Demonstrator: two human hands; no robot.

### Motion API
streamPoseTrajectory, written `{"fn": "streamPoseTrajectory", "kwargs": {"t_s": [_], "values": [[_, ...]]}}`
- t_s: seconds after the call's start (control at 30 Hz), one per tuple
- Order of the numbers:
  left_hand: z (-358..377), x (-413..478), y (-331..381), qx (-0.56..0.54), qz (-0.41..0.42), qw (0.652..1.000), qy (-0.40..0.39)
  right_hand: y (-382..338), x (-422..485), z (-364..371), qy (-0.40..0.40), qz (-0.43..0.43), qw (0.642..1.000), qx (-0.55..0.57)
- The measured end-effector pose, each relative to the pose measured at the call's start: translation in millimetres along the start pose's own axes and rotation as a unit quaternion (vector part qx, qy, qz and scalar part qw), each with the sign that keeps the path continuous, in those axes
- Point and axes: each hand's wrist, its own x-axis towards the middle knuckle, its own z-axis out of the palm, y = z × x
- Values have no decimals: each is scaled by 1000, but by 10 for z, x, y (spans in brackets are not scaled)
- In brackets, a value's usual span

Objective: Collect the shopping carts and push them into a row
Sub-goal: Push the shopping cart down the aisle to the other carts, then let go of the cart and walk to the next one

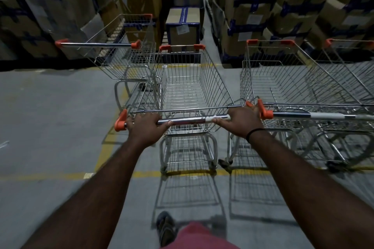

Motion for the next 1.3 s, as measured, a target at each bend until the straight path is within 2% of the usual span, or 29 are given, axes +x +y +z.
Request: {"fn": "streamPoseTrajectory", "kwargs": {"t_s": [0.47, 0.6, 0.8, 0.9, 0.97, 1.03, 1.13, 1.3], "values": [[-68, 90, -34, -3, 24, 1000, -11, -39, 41, -30, 7, 2, 1000, 5], [-73, 199, -74, 2, 37, 999, -5, -79, 97, -74, -18, 12, 1000, 16], [-217, 275, -51, 44, 48, 994, -84, -122, 146, -130, -71, 31, 996, 37], [-278, 410, -68, 25, 64, 986, -154, -162, 225, -214, -120, 58, 989, 70], [-299, 501, -79, -14, 71, 980, -184, -281, 279, -251, -125, 67, 984, 104], [-278, 545, -81, -61, 67, 979, -180, -489, 324, -236, -91, 65, 985, 128], [-241, 519, -53, -100, 75, 984, -123, -878, 388, -163, -40, 61, 984, 160], [-244, 523, -33, -143, 66, 986, -63, -1237, 540, -4, 0, 53, 977, 208]]}}
